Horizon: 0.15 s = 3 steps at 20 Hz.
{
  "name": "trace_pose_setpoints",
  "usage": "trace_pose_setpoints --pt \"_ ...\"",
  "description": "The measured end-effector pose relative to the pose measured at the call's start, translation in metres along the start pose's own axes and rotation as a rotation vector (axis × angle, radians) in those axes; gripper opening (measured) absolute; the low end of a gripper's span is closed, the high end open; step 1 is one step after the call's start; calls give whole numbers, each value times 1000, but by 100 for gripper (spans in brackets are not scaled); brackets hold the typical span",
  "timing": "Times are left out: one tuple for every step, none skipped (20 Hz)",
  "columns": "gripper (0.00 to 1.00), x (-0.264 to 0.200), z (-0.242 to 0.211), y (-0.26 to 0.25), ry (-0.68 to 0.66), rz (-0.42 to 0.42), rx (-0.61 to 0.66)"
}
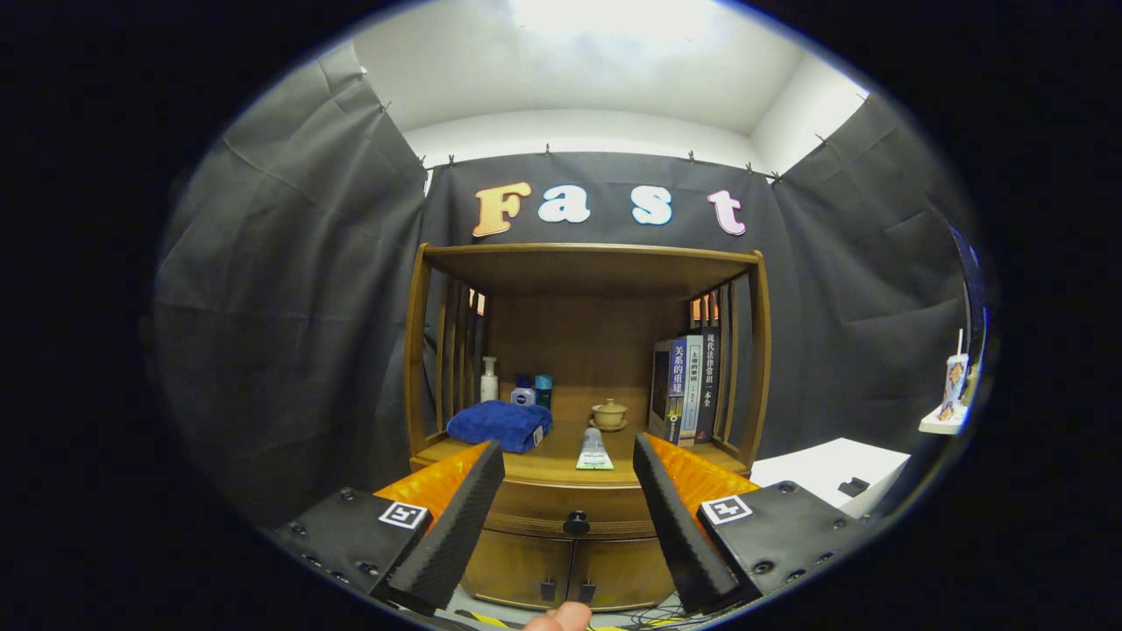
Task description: Pull open the drawer, take out the items inside it, and place them on the countertop above the cabinet.
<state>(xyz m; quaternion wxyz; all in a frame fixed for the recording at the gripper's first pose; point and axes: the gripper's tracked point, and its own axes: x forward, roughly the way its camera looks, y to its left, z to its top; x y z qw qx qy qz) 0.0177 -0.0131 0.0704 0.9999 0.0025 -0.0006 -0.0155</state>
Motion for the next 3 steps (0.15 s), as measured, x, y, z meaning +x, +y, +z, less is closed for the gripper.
trace_pose_setpoints --pt "97 -1 1 1 -5 2 4" --pt "97 -3 1 0 -7 1 5" --pt "97 -3 1 -1 -8 -4 4"
